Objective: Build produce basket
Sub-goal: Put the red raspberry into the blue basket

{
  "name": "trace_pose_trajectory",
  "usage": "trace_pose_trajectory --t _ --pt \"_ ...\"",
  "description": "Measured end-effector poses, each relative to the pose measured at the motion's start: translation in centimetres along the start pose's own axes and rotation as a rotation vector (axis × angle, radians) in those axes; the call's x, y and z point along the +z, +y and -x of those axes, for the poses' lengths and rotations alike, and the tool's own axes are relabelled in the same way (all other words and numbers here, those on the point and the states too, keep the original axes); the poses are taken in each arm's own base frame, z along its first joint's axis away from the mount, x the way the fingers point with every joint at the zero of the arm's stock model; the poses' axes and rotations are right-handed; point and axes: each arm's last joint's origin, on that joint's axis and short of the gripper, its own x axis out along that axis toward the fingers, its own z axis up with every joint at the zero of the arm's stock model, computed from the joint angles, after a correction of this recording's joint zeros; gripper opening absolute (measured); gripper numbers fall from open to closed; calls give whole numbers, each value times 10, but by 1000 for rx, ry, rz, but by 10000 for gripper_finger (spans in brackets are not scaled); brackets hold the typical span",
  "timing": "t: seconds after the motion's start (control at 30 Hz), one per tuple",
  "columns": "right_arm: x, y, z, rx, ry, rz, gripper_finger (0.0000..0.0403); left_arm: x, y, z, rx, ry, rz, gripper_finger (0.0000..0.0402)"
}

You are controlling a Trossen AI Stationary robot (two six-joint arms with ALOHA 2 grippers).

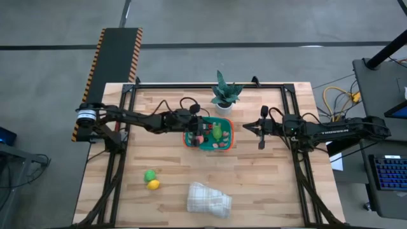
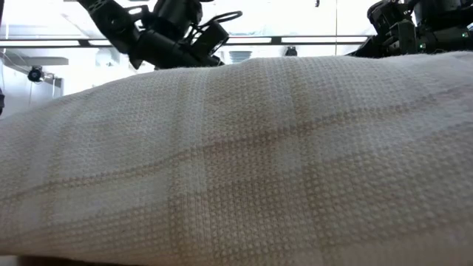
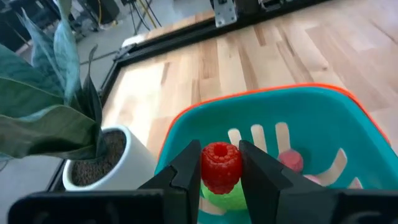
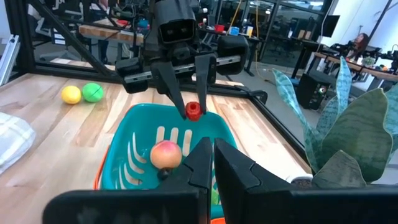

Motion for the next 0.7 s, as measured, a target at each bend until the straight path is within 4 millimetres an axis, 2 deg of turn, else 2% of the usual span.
trace_pose_trajectory --t 0.37,0.7 --pt "0 0 0 1 2 2 9 -13 -2 3 -16 201 -12 70" --pt "0 0 0 0 1 2 9 -11 2 3 35 234 -26 70"
